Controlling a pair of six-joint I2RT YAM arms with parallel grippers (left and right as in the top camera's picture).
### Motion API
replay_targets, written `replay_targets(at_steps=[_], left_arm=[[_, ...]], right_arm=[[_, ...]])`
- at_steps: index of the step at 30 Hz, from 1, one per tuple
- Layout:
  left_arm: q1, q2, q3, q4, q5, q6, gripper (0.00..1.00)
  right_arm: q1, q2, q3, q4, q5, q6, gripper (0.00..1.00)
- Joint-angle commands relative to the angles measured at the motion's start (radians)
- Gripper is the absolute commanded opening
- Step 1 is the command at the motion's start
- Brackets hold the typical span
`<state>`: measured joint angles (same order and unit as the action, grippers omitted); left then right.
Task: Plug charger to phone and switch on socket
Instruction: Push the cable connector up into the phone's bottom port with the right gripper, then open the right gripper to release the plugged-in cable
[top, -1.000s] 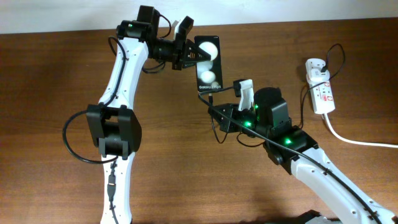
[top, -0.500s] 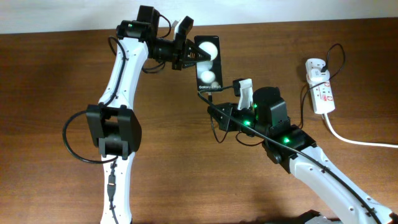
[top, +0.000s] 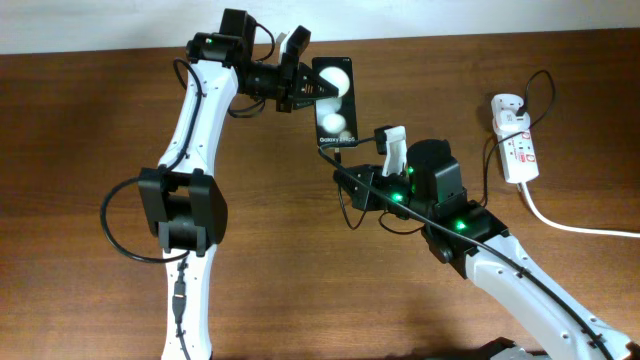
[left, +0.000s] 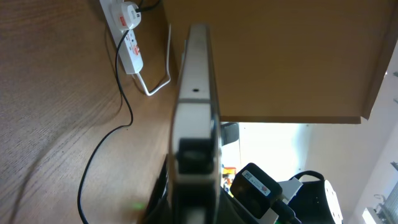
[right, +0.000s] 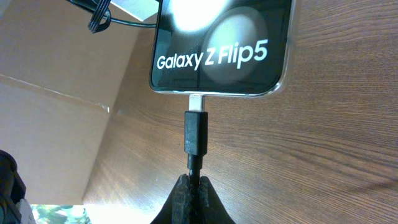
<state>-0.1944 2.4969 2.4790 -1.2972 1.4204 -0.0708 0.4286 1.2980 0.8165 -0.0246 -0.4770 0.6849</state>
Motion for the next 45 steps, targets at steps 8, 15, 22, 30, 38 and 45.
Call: replay_targets(at_steps=[8,15,22,30,38,45], left_arm=[[0.003,-0.001,0.02,-0.003,0.034,0.019,0.0],[0.003,-0.001,0.02,-0.003,0.034,0.019,0.0],[0.002,-0.001,0.02,-0.003,0.034,0.019,0.0],[0.0,-0.001,0.02,-0.005,0.03,0.02,0.0],[-0.014,-0.001,0.02,-0.026,0.029,0.05,0.0],[-0.014,-0.001,0.02,-0.043,0.029,0.065,0.0]], right_arm=[[-0.006,0.006,0.003,0.003,0.018,0.0,0.04],[-0.006,0.006,0.003,-0.006,0.04,-0.019,0.04],[-0.006,0.006,0.003,0.008,0.044,-0.019,0.04],[-0.044,0.006,0.003,0.037,0.028,-0.002,0.04],[-0.056,0.006,0.003,0.068,0.028,0.002,0.04],[-0.072,0.006,0.003,0.077,0.015,0.004,0.04]])
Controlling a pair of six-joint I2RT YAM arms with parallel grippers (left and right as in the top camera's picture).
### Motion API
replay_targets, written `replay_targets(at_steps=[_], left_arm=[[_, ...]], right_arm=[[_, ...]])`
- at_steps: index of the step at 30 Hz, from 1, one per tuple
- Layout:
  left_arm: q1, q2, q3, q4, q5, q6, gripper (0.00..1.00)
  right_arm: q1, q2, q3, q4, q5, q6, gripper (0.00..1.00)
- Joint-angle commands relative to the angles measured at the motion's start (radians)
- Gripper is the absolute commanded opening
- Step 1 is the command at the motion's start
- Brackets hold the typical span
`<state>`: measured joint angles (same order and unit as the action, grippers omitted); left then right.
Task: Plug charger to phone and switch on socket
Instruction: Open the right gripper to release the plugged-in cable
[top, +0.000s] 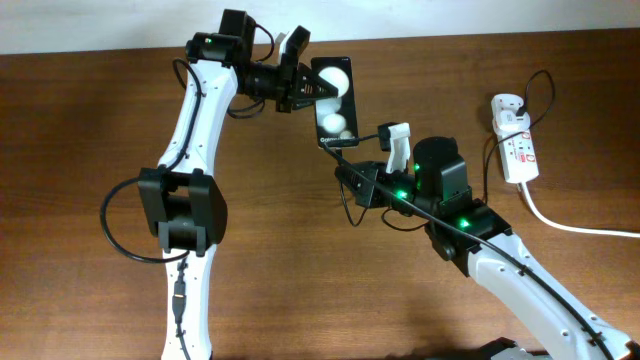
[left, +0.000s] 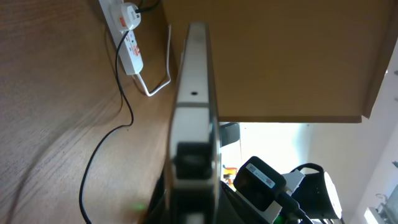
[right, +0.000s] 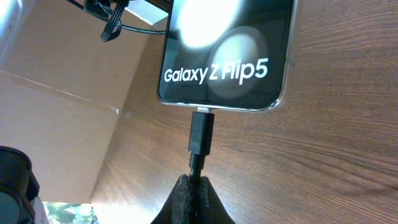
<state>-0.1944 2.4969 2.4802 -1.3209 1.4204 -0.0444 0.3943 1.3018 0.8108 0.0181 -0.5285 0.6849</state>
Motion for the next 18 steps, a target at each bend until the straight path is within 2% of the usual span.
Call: replay_targets(at_steps=[1,4,7,10,18], left_arm=[[-0.014,-0.001,0.019,-0.02,0.029,0.039,0.0],[-0.013,-0.001,0.019,-0.019,0.027,0.039,0.0],[-0.005,-0.001,0.019,-0.02,-0.025,0.038,0.0],[0.002,-0.001,0.019,-0.02,-0.064,0.038,0.0],[0.001,0.0,0.019,-0.068,-0.47,0.038,0.0]], right_arm=[[-0.037,0.002,0.008,0.031,0.064,0.004,0.04],[-0.035,0.002,0.008,0.015,0.034,0.004,0.06],[-0.035,0.002,0.008,-0.032,0.002,0.004,0.25],[-0.035,0.002,0.008,-0.1,-0.021,0.003,0.35],[-0.035,0.002,0.008,-0.182,-0.035,-0.027,0.54]])
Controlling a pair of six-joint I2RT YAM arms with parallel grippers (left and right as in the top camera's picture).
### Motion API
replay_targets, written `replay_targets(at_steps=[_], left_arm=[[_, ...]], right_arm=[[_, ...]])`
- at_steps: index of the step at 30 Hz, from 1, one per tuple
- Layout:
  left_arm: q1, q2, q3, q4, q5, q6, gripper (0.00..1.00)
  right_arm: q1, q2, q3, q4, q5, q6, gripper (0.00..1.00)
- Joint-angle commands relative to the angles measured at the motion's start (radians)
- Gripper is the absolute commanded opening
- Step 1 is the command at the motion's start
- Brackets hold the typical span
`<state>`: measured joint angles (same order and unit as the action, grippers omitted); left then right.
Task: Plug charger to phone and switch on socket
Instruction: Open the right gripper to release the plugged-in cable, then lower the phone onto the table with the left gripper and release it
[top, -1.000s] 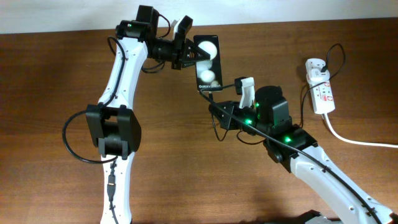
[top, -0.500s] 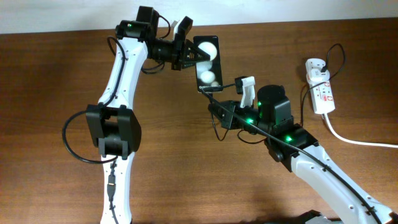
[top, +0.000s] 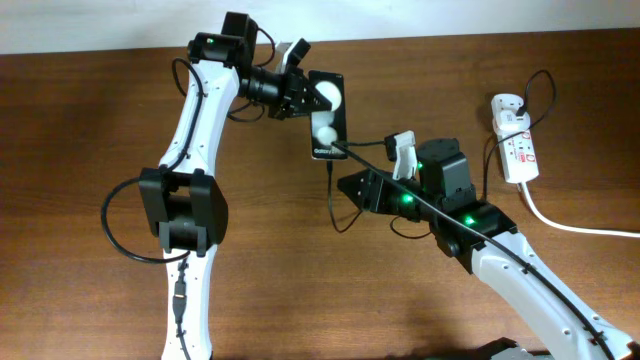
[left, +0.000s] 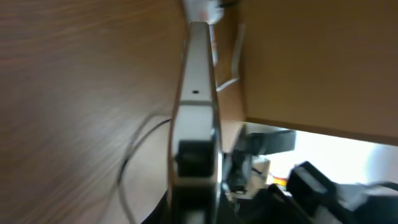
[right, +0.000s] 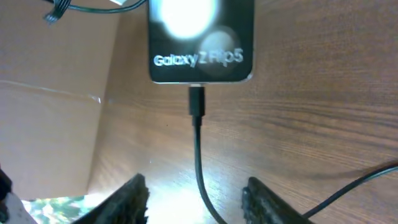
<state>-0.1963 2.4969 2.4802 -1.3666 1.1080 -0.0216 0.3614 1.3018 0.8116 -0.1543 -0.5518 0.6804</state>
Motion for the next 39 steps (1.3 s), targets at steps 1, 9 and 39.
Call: replay_targets(at_steps=[1,9,39], left_arm=[[0.003,0.002,0.019,-0.027,-0.191,0.015,0.0],[0.002,0.054,-0.057,-0.021,-0.331,0.015,0.0],[-0.004,0.245,-0.057,-0.023,-0.831,-0.146,0.5]], right_arm=[[-0.002,0.002,0.008,-0.017,-0.003,-0.023,0.55],[-0.002,0.002,0.007,-0.092,0.04,-0.037,0.58],[-0.002,0.002,0.007,-0.167,0.074,-0.068,0.61]])
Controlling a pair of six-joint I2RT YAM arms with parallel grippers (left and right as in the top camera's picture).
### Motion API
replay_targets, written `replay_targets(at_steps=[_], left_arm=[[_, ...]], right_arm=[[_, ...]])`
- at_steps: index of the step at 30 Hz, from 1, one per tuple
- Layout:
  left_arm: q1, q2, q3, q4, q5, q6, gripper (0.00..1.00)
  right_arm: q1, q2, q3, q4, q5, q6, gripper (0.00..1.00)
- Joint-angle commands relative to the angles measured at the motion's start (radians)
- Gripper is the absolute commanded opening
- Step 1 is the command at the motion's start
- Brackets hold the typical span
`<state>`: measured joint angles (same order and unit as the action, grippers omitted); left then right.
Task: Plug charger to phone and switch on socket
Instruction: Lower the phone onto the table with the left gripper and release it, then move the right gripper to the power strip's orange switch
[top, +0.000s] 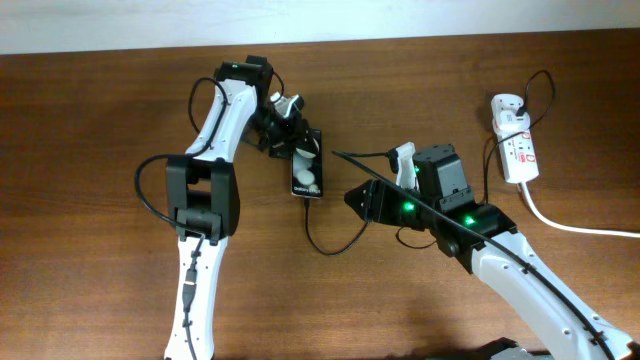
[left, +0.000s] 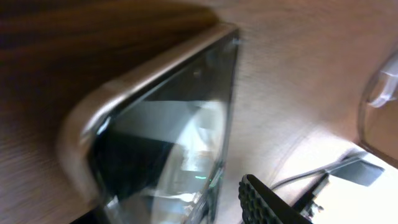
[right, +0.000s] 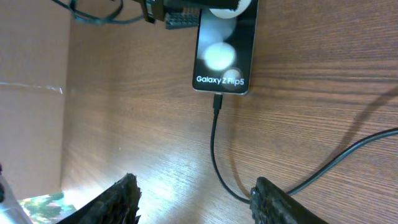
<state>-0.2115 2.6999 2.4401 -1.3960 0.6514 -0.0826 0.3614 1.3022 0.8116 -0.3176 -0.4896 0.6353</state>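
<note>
The phone (top: 306, 172) lies flat on the brown table, screen up and reading "Galaxy Z Flip5" (right: 225, 53). A black charger plug (right: 217, 102) sits in its bottom port, and the cable (top: 330, 248) loops away to the right. My left gripper (top: 288, 135) is at the phone's top end, open; one finger pad (left: 264, 199) shows a little apart from the phone's edge (left: 168, 137). Below and to the right of the phone, my right gripper (top: 362, 200) is open and holds nothing (right: 202, 202). The white power strip (top: 517, 148) lies at the far right.
A white adapter (top: 505, 105) sits in the strip's top socket with a black lead (top: 545, 85) curling off it. The strip's white mains cord (top: 570, 225) runs off the right edge. A pale wall borders the table's far edge (top: 400, 20).
The phone has gone from being held up by the left gripper to lying flat on the table, further left. The left gripper has let it go. The right gripper has backed off further.
At first the left gripper held the phone up while the right gripper, shut on the plug, held it just below the port. Then the plug was in the port. Then the right gripper had opened and drawn back. Now the phone lies plugged in on the table.
</note>
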Motion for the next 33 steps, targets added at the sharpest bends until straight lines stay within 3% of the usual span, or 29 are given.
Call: replay_targets(at_steps=[1,8,11,16,17,18,20,24,26,33], left_arm=[[0.011,0.042,-0.017,0.007,-0.433,-0.091,0.51],[0.011,0.042,-0.016,0.014,-0.548,-0.108,0.53],[0.018,0.03,0.08,-0.032,-0.557,-0.108,0.52],[0.038,-0.034,0.438,-0.169,-0.566,-0.107,0.54],[0.042,-0.06,0.521,-0.174,-0.566,-0.107,0.54],[0.045,-0.083,0.588,-0.176,-0.566,-0.107,0.55],[0.047,-0.118,0.663,-0.178,-0.566,-0.107,0.57],[0.046,-0.199,0.7,-0.185,-0.562,-0.108,0.76],[0.046,-0.221,0.7,-0.197,-0.562,-0.107,0.97],[0.046,-0.226,0.689,-0.245,-0.563,-0.107,0.99]], right_arm=[[-0.002,0.002,0.007,-0.009,0.013,-0.03,0.61],[-0.002,0.002,0.007,-0.029,0.031,-0.03,0.64],[-0.002,0.002,0.007,-0.055,0.049,-0.064,0.62],[-0.016,-0.006,0.008,-0.097,0.083,-0.082,0.42],[-0.032,-0.014,0.009,-0.114,0.083,-0.087,0.25],[-0.056,-0.025,0.016,-0.145,0.083,-0.109,0.15],[-0.108,-0.043,0.044,-0.222,0.083,-0.146,0.09],[-0.266,-0.062,0.147,-0.41,0.083,-0.246,0.04],[-0.348,-0.062,0.201,-0.48,0.083,-0.293,0.04],[-0.691,-0.028,0.391,-0.612,0.083,-0.343,0.04]])
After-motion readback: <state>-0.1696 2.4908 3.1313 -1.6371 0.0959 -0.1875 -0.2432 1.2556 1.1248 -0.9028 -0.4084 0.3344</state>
